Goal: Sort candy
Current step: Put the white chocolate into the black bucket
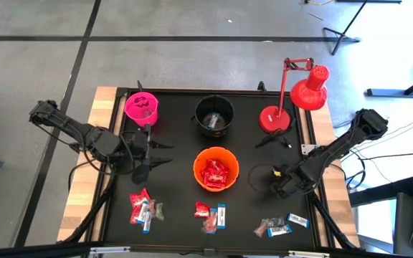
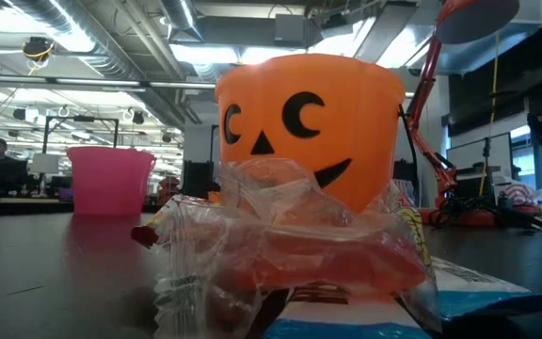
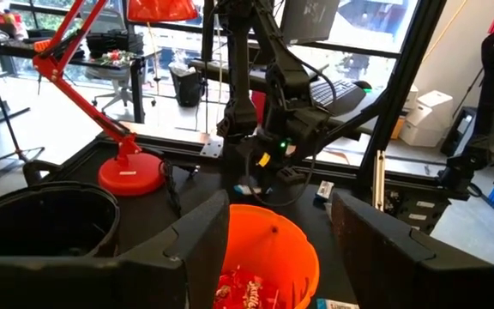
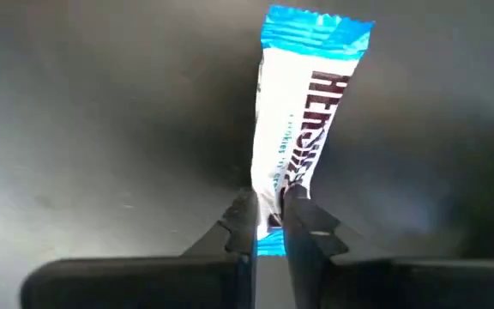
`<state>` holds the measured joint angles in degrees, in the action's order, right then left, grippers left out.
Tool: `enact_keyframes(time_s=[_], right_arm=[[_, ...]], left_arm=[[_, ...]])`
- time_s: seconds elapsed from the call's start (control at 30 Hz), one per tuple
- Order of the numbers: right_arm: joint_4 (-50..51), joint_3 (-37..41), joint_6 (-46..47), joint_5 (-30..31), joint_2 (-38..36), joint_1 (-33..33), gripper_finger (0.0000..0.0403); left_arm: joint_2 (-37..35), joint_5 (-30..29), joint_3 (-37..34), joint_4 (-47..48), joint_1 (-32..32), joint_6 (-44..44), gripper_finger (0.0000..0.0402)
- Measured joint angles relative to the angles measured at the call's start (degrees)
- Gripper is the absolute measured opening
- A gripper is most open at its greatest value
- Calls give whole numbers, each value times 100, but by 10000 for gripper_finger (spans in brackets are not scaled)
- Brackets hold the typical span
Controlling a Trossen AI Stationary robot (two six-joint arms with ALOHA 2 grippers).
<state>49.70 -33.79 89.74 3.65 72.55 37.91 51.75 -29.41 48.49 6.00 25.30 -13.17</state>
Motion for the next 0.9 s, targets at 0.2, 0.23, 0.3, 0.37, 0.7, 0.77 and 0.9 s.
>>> enact_keyframes(time_s=[0.2,0.23,0.3,0.37,0.7,0.77,0.9], right_arm=[[-16,-400,-295,395,-2,-2,21],[-13,-475,-340,470,-2,-2,16],[19,-626,-474,632,-2,-2,6],[48,-798,-599,824,-2,-2,3],[663,-1814,-1194,2055,-7,-54,1],[679,-2008,-1410,2339,-7,-160,1],[593,-2335,-2075,2850,-9,-520,0]], left_arm=[[0,-26,0,0,0,-1,196],[0,-39,0,0,0,-1,196],[0,-104,0,0,-2,0,196],[0,-143,0,0,-4,-1,196],[2,-280,0,0,-4,-20,196],[26,-425,0,-6,-4,-23,196],[157,-642,0,-2,-4,-26,196]])
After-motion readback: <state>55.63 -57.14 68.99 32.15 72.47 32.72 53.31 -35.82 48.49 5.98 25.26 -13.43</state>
